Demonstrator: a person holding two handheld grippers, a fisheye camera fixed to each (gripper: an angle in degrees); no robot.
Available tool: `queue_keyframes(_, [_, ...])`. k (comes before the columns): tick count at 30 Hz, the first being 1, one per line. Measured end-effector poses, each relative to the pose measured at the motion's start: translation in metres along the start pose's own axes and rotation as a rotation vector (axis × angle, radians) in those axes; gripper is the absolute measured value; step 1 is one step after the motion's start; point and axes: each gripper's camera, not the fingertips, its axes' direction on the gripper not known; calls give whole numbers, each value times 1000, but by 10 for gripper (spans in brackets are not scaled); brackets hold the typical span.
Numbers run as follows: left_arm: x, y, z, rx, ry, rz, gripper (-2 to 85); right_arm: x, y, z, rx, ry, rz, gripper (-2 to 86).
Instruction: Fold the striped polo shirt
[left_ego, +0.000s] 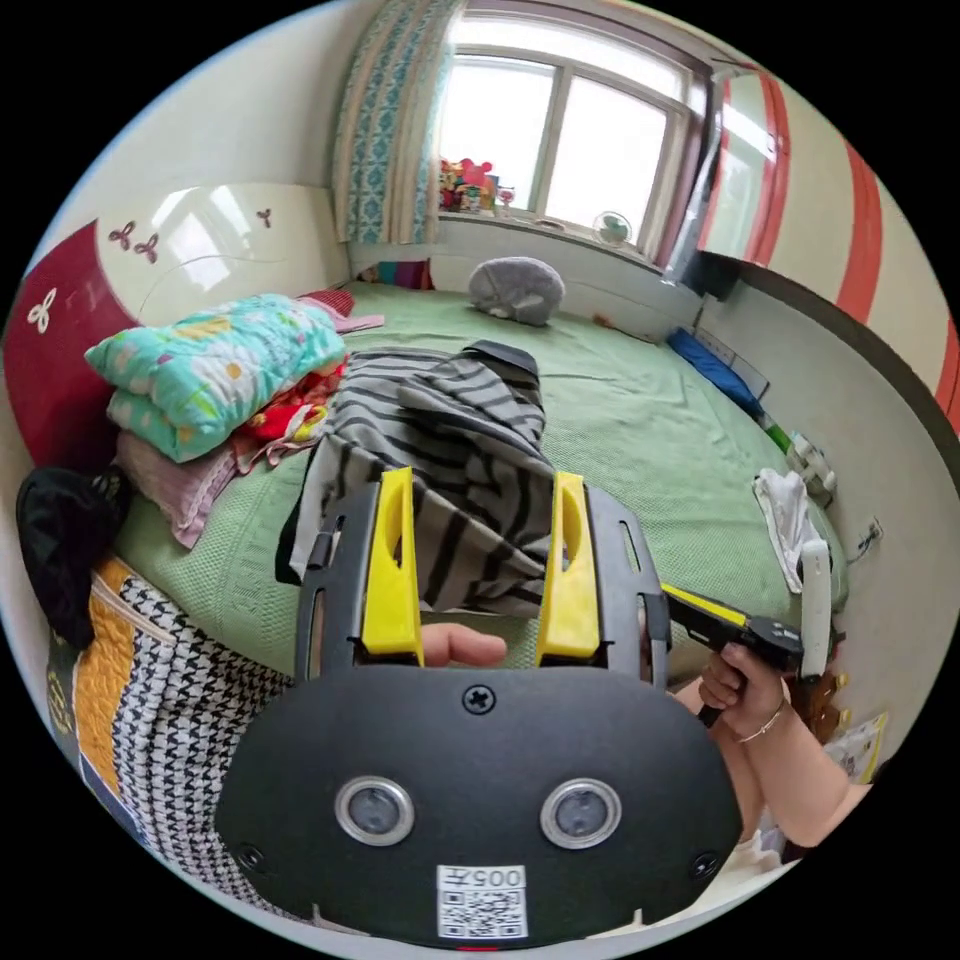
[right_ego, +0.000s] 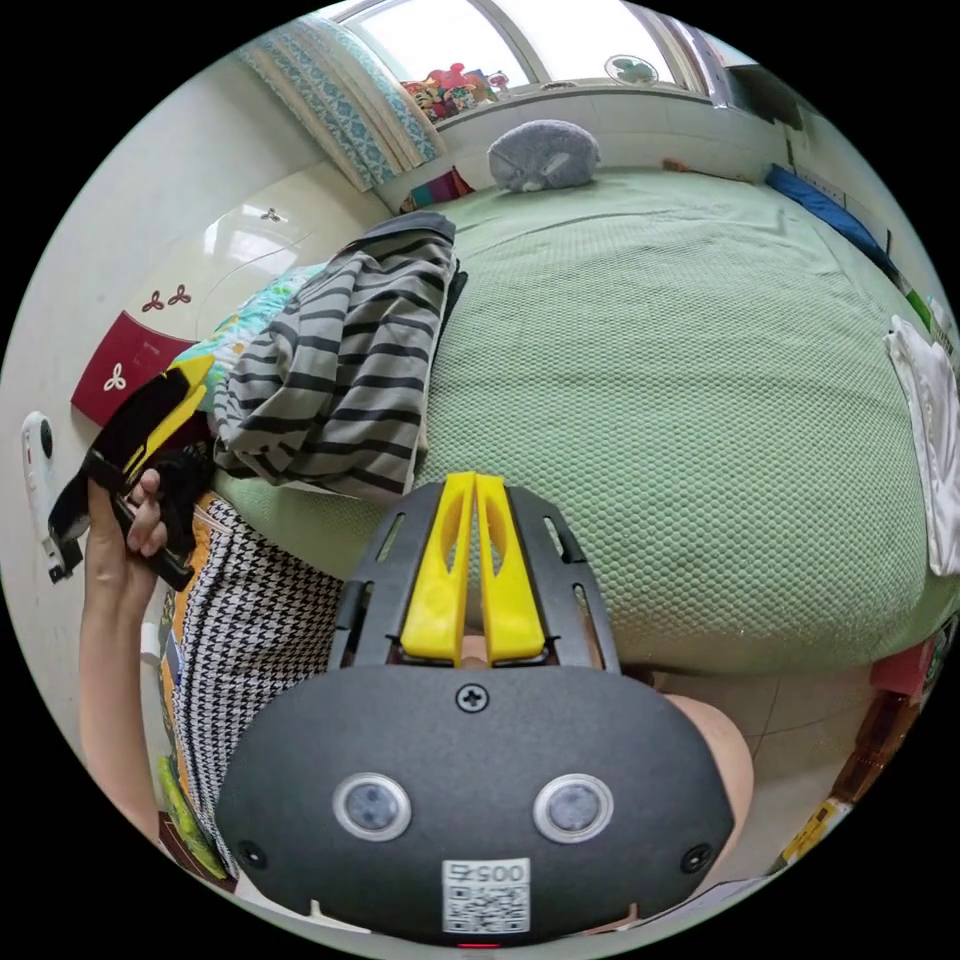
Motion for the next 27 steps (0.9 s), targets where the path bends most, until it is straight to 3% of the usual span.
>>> queue_keyframes(9, [-46, -14, 23, -82, 12, -127, 209, -1, -5, -3, -2, -14, -26, -12])
queue_keyframes(15, [-57, -20, 38, -92, -26, -199, 101, 6, -8, -11, 17, -18, -26, -11])
queue_keyframes(17, [-59, -20, 41, -108, -38, -213, 30, 8, -10, -14, 20, -17, -36, -11])
queue_keyframes(27, [-58, -15, 38, -84, 31, -168, 6, 25, -13, -34, 69, -37, -15, -10])
